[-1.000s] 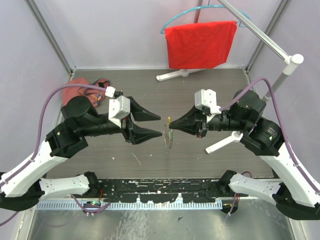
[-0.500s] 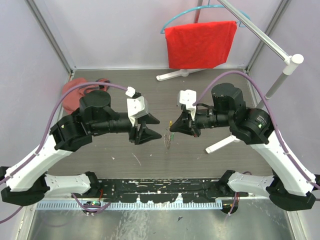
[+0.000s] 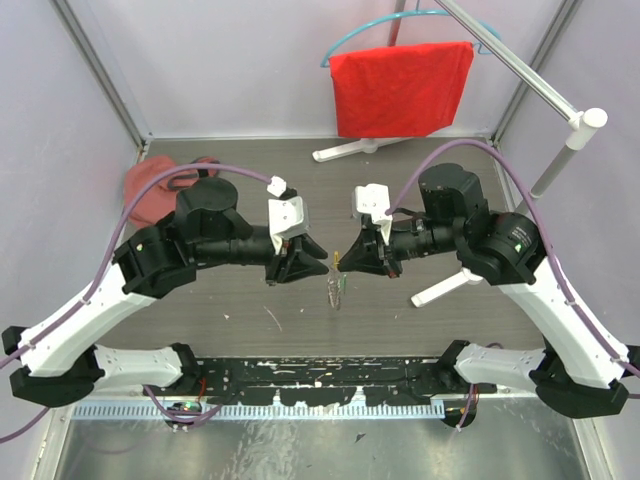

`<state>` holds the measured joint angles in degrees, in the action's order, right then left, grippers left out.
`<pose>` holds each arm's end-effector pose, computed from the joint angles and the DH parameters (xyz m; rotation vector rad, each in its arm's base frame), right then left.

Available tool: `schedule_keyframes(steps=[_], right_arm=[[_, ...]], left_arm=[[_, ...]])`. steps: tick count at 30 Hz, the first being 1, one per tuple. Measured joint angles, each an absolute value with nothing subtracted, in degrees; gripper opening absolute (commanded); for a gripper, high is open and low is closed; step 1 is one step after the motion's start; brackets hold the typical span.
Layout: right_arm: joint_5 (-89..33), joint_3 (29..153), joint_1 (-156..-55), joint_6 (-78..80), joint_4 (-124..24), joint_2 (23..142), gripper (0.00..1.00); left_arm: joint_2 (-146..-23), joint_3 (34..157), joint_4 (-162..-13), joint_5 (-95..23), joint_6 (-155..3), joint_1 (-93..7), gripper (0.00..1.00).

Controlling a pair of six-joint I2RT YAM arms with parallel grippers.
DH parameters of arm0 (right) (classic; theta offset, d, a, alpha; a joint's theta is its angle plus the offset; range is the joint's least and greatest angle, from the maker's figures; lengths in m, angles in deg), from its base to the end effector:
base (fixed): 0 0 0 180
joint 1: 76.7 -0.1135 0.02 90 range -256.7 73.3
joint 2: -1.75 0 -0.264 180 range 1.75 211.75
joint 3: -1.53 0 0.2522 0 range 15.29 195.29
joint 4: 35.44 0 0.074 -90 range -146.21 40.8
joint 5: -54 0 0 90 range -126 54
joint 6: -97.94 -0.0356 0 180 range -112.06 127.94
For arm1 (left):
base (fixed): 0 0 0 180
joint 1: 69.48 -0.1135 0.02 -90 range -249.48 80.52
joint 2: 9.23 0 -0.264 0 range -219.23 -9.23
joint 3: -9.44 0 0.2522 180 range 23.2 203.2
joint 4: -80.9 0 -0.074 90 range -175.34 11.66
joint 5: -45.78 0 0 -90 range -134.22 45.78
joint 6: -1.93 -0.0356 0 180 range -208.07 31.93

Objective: Put the keys on the keyring

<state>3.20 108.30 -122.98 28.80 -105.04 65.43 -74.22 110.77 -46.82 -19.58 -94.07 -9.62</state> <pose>0.1068 0.1442 0.4771 -1.4784 1.4280 0.9705 0.0945 -0.1924 0.4730 1.3165 1.4476 -1.0356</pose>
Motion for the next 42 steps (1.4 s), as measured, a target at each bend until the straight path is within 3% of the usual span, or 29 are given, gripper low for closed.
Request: schedule_keyframes(steps=[25, 28, 32, 42], right_arm=[[5.5, 108.61, -122.98, 28.82, -106.2, 65.71, 0.01], [5.52, 108.61, -122.98, 28.82, -106.85, 65.6, 0.01], [5.48, 108.61, -122.98, 28.82, -107.55, 65.36, 0.01], [5.52, 108.61, -122.98, 28.82, -106.39, 64.97, 0.01]], left_arm=[[-79.73, 116.87, -41.31, -19.32, -98.57, -5.73, 0.22], [-80.1, 116.93, -41.18, -19.69, -98.96, -5.23, 0.22], [-80.36, 116.96, -41.01, -20.39, -99.49, -4.66, 0.3], [-80.62, 116.96, -39.02, -22.55, -99.93, -4.33, 0.27]])
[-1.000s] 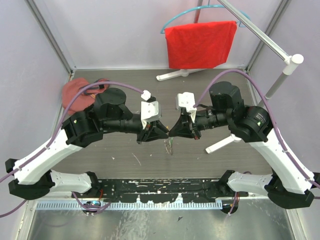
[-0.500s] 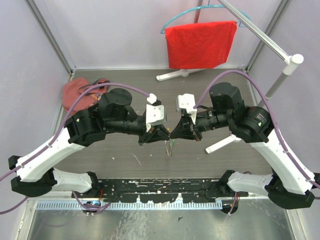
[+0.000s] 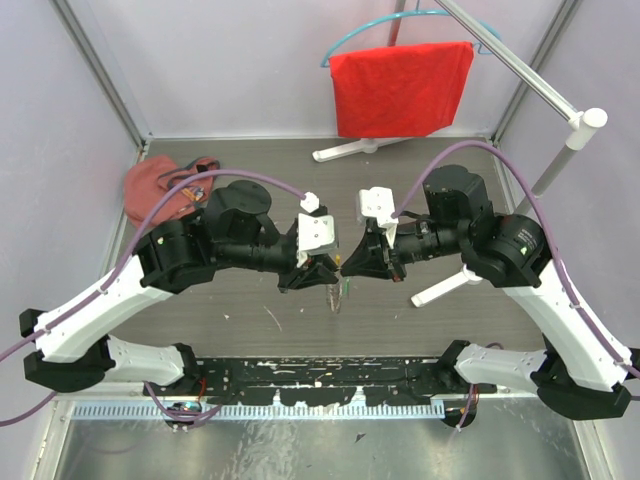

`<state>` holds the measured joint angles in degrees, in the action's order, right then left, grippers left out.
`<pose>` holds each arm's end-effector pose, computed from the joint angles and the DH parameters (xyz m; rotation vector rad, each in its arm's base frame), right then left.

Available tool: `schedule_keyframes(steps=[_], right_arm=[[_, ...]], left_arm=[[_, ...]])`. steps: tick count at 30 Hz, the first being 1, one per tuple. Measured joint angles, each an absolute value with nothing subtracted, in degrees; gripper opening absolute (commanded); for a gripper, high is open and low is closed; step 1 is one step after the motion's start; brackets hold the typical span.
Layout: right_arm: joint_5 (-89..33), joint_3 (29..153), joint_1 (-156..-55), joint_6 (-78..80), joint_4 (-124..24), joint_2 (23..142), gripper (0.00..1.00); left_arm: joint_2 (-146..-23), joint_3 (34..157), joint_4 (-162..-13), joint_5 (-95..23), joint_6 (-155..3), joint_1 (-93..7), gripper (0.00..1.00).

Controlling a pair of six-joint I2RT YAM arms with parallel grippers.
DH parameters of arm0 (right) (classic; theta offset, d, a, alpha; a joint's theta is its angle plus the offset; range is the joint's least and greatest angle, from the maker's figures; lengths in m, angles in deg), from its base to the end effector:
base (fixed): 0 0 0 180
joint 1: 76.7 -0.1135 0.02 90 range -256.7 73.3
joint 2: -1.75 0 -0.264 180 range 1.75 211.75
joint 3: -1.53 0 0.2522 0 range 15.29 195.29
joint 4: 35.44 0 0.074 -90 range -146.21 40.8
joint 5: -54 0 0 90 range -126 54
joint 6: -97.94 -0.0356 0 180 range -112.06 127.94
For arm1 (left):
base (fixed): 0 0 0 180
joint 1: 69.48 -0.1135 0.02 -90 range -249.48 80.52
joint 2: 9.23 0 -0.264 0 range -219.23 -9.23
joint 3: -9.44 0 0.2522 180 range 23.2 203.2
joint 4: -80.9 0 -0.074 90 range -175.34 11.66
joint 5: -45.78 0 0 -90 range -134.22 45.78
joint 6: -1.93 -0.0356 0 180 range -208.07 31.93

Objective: Put the keys on the keyring

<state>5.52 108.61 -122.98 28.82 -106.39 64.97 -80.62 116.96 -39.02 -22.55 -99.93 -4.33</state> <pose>0.1022 0.1410 0.4781 -1.4993 1.4161 1.0131 0.0878 -0.2209 0.4689 1.4944 1.4636 -0.9602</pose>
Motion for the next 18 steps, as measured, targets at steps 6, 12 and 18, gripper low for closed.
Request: schedule_keyframes(steps=[6, 12, 18], right_arm=[[5.67, 108.61, -122.98, 28.78, -106.0, 64.66, 0.01], [6.0, 108.46, -122.98, 28.73, -105.76, 64.33, 0.01], [6.15, 107.82, -122.98, 28.6, -105.45, 64.33, 0.01]], left_arm=[[-80.64, 116.96, -38.71, -22.75, -99.95, -4.22, 0.25], [-80.93, 116.98, -38.71, -22.75, -99.95, -3.96, 0.25], [-81.17, 117.94, -38.69, -23.16, -99.99, -3.79, 0.28]])
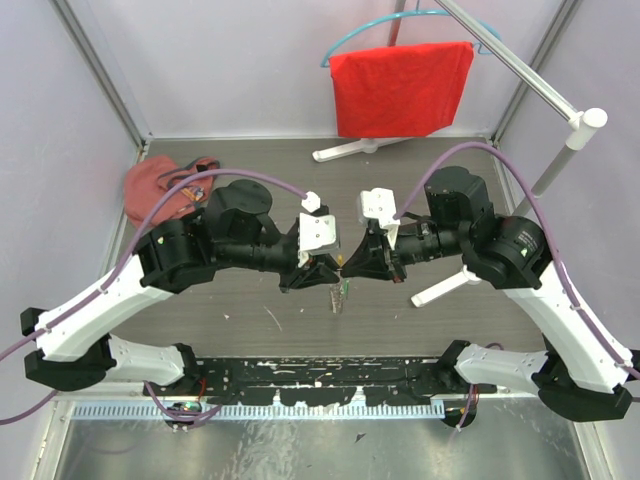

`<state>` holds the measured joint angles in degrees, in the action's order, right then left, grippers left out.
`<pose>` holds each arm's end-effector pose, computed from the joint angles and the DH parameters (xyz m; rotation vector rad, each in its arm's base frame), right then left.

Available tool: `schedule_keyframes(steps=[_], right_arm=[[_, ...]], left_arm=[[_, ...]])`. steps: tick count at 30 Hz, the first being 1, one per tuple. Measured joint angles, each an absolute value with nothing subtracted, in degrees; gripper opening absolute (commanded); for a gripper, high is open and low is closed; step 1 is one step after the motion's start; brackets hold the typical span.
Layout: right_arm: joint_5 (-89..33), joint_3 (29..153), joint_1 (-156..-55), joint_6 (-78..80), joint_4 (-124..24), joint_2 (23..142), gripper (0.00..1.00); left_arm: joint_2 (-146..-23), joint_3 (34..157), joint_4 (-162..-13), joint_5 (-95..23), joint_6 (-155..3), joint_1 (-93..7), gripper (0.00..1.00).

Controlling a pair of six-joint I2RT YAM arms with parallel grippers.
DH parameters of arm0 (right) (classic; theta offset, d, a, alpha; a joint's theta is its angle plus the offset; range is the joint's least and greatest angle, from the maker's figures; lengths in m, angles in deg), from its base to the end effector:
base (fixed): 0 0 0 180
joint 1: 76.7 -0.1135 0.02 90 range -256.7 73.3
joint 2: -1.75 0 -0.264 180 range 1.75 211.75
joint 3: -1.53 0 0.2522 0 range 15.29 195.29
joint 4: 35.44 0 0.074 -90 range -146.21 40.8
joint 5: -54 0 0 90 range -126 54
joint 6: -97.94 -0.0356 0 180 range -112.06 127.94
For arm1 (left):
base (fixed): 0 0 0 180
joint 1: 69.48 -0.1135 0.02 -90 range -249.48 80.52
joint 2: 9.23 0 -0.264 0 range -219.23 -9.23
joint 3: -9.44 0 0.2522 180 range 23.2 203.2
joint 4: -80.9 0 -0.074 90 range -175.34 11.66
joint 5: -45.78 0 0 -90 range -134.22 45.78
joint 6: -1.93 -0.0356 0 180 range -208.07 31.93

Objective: Put the keys on the keyring

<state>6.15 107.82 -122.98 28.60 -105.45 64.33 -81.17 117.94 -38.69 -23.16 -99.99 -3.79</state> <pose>0.1007 0.1399 0.4776 -1.4976 1.3998 1.0238 0.0866 -0.2229 0.4714 1.4962 1.4597 -0.9552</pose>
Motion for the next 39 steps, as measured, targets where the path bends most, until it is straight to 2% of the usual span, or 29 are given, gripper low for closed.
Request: schedule_keyframes(steps=[8, 12, 19, 23, 29, 39], right_arm=[[6.37, 107.34, -122.98, 28.56, -105.32, 64.33, 0.01], [6.33, 107.32, -122.98, 28.54, -105.21, 64.22, 0.01], [6.33, 107.25, -122.98, 28.56, -104.69, 63.74, 0.03], [6.07, 107.14, -122.98, 28.19, -104.34, 63.37, 0.25], [4.49, 106.9, -122.98, 25.78, -99.92, 61.1, 0.39], [-0.32, 103.12, -122.98, 20.34, -90.83, 54.13, 0.4]], left_arm=[[-81.17, 118.11, -38.73, -23.43, -99.97, -3.7, 0.14], [-81.17, 118.16, -38.71, -23.38, -99.95, -3.59, 0.0], [-81.17, 118.57, -38.73, -23.58, -99.82, -3.44, 0.0], [-81.17, 118.57, -39.06, -23.89, -99.8, -3.35, 0.0], [-79.24, 116.06, -42.08, -25.39, -99.16, -3.33, 0.0], [-73.12, 109.48, -48.24, -27.58, -97.13, -3.33, 0.0]])
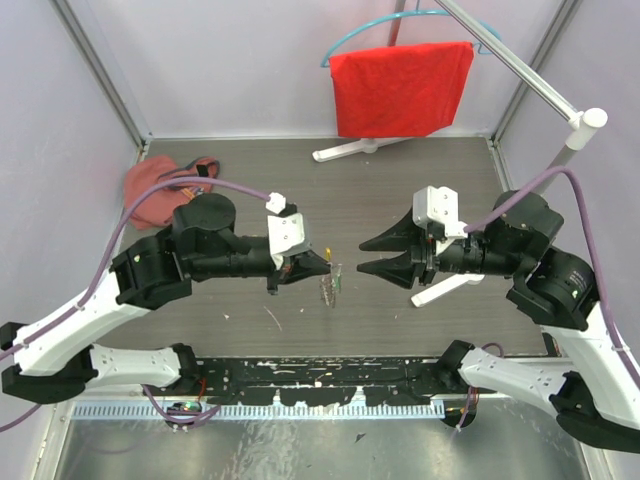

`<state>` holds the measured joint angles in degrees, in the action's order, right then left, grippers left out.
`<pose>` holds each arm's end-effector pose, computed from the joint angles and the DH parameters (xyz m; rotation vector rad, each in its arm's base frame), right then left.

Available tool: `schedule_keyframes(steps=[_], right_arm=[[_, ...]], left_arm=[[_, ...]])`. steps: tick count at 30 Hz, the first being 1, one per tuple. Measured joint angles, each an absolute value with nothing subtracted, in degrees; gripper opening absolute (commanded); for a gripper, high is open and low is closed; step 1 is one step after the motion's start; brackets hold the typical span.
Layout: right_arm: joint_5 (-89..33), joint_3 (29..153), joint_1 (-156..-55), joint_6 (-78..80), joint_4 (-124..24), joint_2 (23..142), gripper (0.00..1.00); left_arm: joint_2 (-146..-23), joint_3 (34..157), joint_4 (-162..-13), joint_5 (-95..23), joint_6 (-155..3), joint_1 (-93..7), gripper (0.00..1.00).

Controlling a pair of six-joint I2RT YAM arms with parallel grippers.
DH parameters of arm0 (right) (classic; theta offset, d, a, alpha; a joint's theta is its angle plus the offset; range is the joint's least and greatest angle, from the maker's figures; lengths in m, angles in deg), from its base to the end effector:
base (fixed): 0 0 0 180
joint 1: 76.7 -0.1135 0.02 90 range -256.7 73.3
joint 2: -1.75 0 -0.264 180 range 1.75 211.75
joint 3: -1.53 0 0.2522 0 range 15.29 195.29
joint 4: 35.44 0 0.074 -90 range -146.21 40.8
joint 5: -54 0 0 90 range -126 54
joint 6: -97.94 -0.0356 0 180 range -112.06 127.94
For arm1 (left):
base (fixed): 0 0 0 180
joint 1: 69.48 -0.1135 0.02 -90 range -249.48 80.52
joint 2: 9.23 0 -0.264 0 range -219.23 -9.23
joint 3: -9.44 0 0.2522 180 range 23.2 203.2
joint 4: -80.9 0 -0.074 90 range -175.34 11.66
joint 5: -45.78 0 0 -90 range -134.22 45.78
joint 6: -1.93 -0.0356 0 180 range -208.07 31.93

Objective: Put the keys on the keyring

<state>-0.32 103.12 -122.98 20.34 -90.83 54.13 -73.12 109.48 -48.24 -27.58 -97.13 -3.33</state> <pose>0.0720 0.1054 0.5025 -1.2482 1.2286 0.9581 0.0764 -0.1980 0.4719 1.3395 1.3851 -0.9517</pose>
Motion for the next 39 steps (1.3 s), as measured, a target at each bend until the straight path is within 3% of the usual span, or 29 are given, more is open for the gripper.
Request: schedule_keyframes(steps=[15, 24, 39], right_arm=[[-0.93, 98.36, -122.98, 8.12, -83.88, 56.38, 0.43], [-4.12, 92.5, -122.98, -5.06, -70.68, 52.33, 0.43], [-1.8, 94.6, -122.98, -12.18, -67.73, 58.41, 0.38]], left_arm=[[-66.35, 102.47, -59.87, -29.5, -94.62, -3.33, 0.0], [-62.13, 94.23, -69.44, -31.93, -92.69, -3.33, 0.0], [-58.39, 91.3, -77.16, -33.55, -91.91, -3.33, 0.0]])
